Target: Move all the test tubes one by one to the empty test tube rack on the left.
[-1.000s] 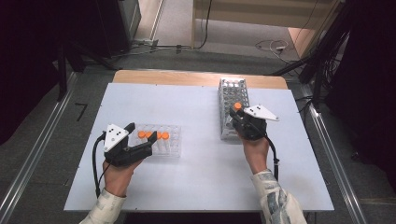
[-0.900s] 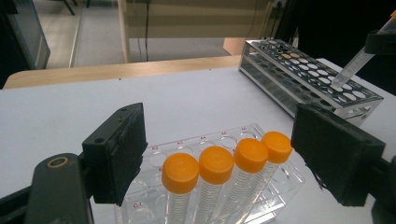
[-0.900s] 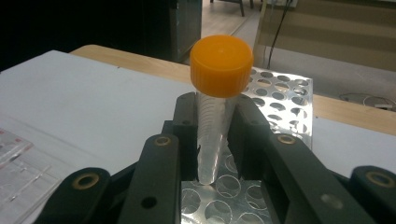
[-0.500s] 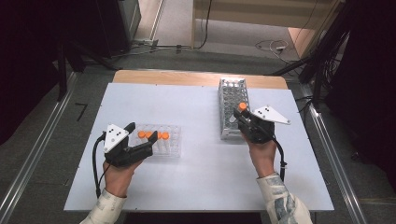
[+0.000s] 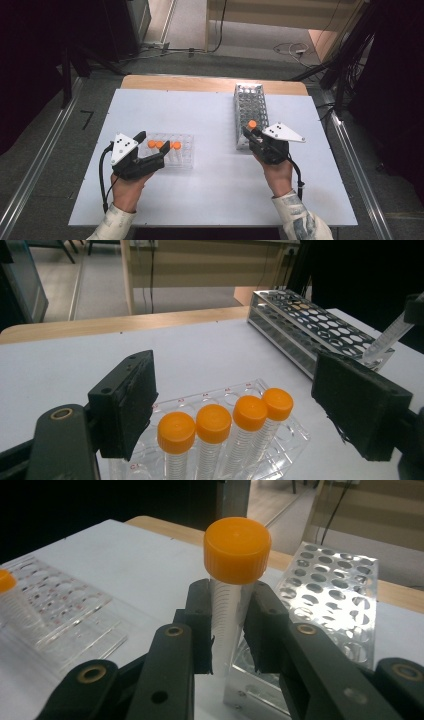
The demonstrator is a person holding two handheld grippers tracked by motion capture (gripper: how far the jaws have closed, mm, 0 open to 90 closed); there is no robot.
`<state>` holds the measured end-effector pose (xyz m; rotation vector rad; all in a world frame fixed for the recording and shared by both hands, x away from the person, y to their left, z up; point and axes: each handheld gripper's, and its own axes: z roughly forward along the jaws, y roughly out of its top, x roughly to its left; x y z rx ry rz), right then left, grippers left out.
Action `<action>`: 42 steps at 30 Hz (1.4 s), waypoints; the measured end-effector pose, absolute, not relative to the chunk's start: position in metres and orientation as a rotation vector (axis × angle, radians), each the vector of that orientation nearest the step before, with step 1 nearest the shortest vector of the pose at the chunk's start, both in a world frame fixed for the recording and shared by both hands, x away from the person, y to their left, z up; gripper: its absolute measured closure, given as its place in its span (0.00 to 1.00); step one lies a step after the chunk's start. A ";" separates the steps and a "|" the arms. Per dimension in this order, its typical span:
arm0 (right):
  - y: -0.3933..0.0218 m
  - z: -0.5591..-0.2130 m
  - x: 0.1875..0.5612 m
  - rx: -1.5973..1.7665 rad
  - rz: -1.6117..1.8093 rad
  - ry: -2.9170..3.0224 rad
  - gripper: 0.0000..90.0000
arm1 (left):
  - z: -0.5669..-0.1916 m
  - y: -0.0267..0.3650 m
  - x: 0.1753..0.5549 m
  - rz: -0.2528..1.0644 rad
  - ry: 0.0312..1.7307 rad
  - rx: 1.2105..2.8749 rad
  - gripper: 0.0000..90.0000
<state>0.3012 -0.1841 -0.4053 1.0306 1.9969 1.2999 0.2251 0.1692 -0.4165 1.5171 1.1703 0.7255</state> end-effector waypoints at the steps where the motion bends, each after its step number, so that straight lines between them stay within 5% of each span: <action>1: -0.183 -0.406 0.299 1.023 1.298 2.007 0.80 | -0.416 0.169 0.225 0.727 1.167 1.514 0.20; 30: -0.116 -0.444 0.254 0.783 1.322 2.334 0.80 | -0.418 0.106 0.206 0.557 0.928 1.669 0.25; 42: -0.093 -0.448 0.241 0.693 1.341 2.403 0.80 | -0.429 0.093 0.204 0.527 0.869 1.724 0.53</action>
